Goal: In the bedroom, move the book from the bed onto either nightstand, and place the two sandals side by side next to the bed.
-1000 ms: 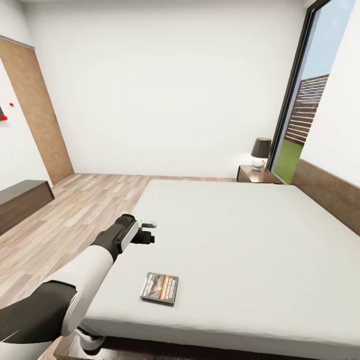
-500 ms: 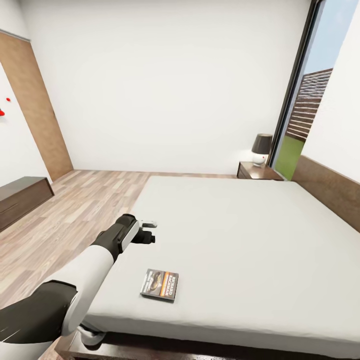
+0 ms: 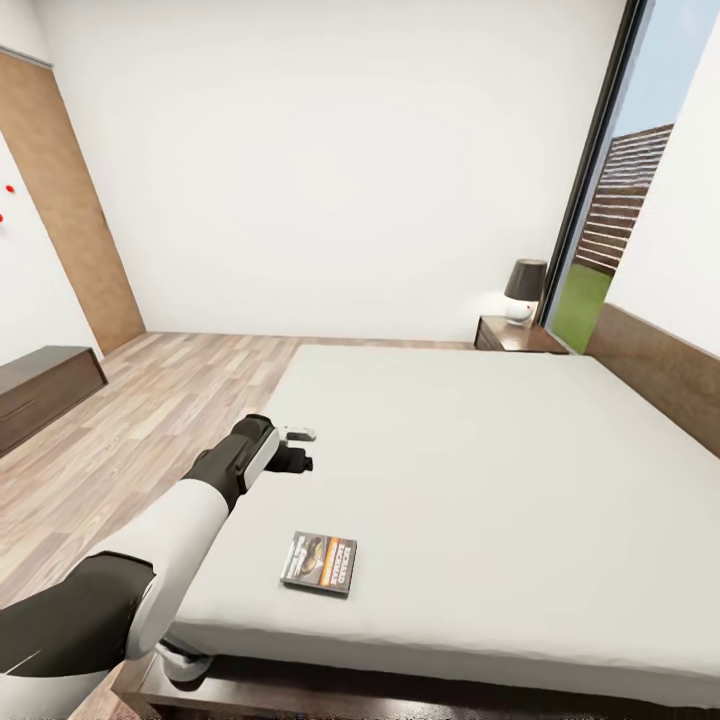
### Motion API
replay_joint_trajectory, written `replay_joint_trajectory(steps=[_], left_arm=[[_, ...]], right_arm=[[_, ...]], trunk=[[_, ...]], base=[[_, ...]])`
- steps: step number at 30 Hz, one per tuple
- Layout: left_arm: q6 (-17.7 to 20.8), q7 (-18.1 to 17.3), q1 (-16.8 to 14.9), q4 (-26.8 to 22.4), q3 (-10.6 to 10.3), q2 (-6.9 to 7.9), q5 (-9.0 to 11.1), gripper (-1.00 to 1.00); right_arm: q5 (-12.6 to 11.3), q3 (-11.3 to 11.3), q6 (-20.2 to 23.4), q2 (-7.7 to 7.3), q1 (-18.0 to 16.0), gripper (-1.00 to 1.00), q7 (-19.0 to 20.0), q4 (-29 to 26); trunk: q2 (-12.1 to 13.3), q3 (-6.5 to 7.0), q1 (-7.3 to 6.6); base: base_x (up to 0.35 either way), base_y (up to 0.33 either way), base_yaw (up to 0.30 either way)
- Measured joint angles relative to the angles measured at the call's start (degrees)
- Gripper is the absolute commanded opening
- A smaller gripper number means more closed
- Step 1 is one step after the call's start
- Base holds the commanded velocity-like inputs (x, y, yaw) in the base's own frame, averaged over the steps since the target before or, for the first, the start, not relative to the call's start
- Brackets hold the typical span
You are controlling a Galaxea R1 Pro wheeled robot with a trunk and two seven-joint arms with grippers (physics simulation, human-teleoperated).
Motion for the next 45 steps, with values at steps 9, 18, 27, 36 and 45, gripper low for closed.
replay_joint_trajectory(steps=[9,18,27,36,45], left_arm=[[0.01,0.04,-0.26,-0.25,-0.05,-0.02,-0.07,1.0],[0.01,0.05,-1.82,-0.21,-0.08,0.06,-0.08,1.0],[-0.02,0.05,-2.89,-0.23,-0.09,0.0,-0.03,1.0],[-0.21,0.05,-3.88,-0.23,-0.09,0.04,-0.02,1.0],[-0.44,0.08,-4.07,-0.3,-0.09,0.06,-0.02,1.0]], right_arm=[[0.0,0.06,0.06,0.06,0.0,1.0,0.03,-0.01],[0.0,0.08,0.24,0.37,0.0,1.0,0.07,-0.02],[-0.06,-0.03,0.27,0.39,0.0,1.0,0.08,0.01],[-0.09,-0.01,0.38,0.42,0.07,1.0,0.17,0.01],[-0.09,0.01,1.46,0.44,0.07,1.0,0.19,0.01]], trunk=[[0.0,-0.84,0.0],[0.0,-1.69,0.0],[0.0,-2.53,0.0],[0.0,-3.38,0.0],[0.0,-4.22,0.0]], base=[[0.0,0.0,0.0],[0.0,0.0,0.0],[0.0,0.0,0.0],[0.0,0.0,0.0],[0.0,0.0,0.0]])
